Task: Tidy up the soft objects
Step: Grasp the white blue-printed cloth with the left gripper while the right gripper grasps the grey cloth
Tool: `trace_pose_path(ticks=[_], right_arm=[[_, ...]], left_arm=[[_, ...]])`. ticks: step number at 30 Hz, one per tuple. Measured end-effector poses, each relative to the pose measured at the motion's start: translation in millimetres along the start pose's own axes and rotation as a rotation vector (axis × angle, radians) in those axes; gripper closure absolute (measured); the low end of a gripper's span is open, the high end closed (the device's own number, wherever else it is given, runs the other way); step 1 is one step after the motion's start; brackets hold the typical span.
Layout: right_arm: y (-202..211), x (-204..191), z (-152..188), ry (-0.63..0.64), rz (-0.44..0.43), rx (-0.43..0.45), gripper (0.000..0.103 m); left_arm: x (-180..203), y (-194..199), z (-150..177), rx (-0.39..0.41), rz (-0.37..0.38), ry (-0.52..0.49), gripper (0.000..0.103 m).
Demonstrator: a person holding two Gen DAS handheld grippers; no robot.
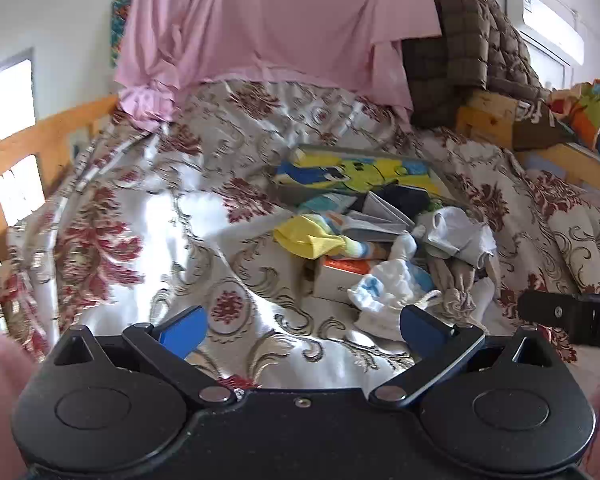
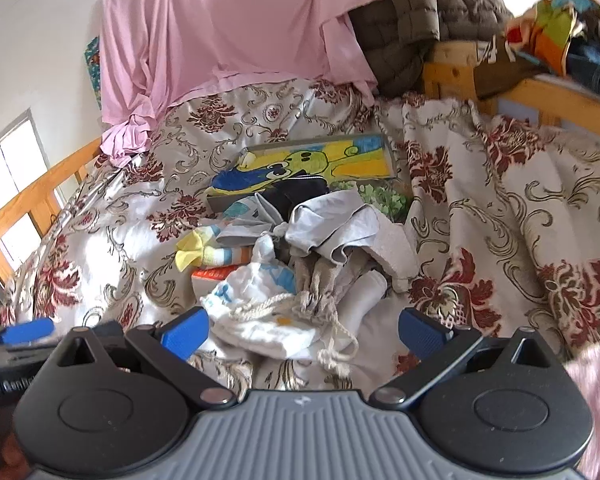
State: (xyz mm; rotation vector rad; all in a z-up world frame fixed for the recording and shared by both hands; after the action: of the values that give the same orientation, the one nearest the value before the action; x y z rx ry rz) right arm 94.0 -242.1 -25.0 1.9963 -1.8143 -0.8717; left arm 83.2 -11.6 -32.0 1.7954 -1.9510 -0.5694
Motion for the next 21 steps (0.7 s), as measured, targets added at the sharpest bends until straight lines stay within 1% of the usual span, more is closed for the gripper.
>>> trace_pose_path(ticks=[3, 6, 9, 10, 12, 15, 17, 19, 21], right_arm=[[-19.9, 10.2, -18.9, -0.011, -0.005, -0.011, 0.0], [-45.4, 19.3, -37.6, 0.011, 0.013, -0.03, 0.0], [-76.9, 25.1, -50.5, 0.024, -0.031, -0.089, 0.0], [-86.5, 26.5, -54.4, 0.04, -0.041, -0.098, 0.0], [-103.5, 28.4, -62.8, 0.074, -0.029, -0.092, 0.0], [-127.5, 29.5, -72.2, 0.135, -0.055, -0.077, 0.0], [-140.7, 25.9, -75.7, 0.188, -0.061, -0.082, 0.0], [-149.7, 19.1, -76.3, 0.241, -0.067, -0.08, 0.0], [-156.3, 13.2, -74.8, 0.294, -0.067, -0.077, 0.0]], left_arm=[[6.8, -18.0, -6.1, -0.04, 0.039, -0.02, 0.001], [15.4, -39.8, -12.8, -0.08, 0.076, -0.052, 0.001], [27.6, -64.1, -18.8, -0.114, 0.135, -0.101, 0.001], [30.3, -72.0, -20.1, -0.126, 0.154, -0.116, 0.001], [36.9, -88.5, -22.5, -0.157, 0.204, -0.133, 0.001], [42.2, -111.6, -27.4, -0.211, 0.282, -0.102, 0.001], [44.2, -126.8, -29.8, -0.234, 0.314, -0.084, 0.001], [47.3, -142.7, -31.3, -0.247, 0.319, -0.097, 0.001], [48.6, -157.8, -30.3, -0.272, 0.322, -0.087, 0.003]])
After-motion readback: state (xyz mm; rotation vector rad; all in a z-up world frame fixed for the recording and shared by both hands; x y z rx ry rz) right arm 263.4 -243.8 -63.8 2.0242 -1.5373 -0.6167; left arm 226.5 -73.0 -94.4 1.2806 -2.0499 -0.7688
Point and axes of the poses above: each gripper's, at about its wrist camera, not at the fingertips, and y roughly against the way its jaws point, x to its right, z to its underside, the point moved 6 cm from there along -y, roughly the way its jaws point, and after that the axes turned 2 degrees about -x, right-handed, at the moved point
